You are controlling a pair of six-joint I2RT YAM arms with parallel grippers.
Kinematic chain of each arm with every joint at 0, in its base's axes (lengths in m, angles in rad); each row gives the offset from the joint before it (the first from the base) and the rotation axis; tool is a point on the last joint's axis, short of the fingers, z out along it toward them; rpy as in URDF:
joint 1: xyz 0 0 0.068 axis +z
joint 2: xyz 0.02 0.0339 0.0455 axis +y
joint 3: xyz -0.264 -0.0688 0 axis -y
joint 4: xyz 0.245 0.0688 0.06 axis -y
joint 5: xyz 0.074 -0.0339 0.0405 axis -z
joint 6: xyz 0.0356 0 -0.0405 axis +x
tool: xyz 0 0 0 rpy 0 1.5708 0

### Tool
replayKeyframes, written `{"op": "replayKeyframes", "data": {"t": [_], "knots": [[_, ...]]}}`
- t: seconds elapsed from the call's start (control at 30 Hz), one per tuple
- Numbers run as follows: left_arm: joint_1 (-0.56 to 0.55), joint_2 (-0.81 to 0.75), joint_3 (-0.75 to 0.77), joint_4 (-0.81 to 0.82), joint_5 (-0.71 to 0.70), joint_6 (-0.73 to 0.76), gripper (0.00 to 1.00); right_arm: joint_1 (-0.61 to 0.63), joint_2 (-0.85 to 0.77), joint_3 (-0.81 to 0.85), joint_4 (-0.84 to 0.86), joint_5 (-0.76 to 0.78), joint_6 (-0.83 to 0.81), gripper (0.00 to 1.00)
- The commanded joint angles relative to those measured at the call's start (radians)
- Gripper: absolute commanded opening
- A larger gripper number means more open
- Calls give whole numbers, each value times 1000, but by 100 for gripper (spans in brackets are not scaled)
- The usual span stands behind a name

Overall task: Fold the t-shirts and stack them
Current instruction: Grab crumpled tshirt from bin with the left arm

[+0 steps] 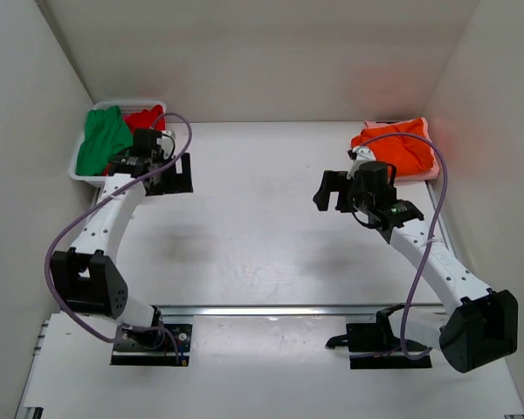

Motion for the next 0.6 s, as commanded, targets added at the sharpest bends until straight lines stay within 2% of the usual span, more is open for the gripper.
{"op": "replayKeyframes", "data": {"t": [0.0, 0.13, 0.23, 0.3, 0.4, 0.47, 0.5, 0.53, 0.57], "knots": [[-21, 21, 88, -63, -69, -43, 98, -14, 15, -13, 81, -46, -16, 99], [-78, -152, -118, 119, -203, -53, 99, -31, 30, -23, 126, -103, -14, 100], [28, -179, -113, 182, -165, -7, 99, -14, 56, 1, 140, -123, -14, 99], [91, -141, -39, 211, -202, -48, 99, 6, 79, 15, 150, -126, -25, 99], [166, 2, 172, 205, -296, -39, 99, 20, 91, 29, 173, -164, -28, 100], [182, 191, 420, 148, -349, -19, 98, 21, 110, 38, 177, -184, -30, 99], [194, 235, 477, 135, -361, -5, 85, 23, 113, 43, 188, -190, -33, 99], [209, 302, 552, 139, -372, -20, 31, 31, 116, 43, 194, -198, -31, 99], [224, 353, 591, 142, -376, -52, 18, 28, 119, 46, 196, -203, -34, 99]]}}
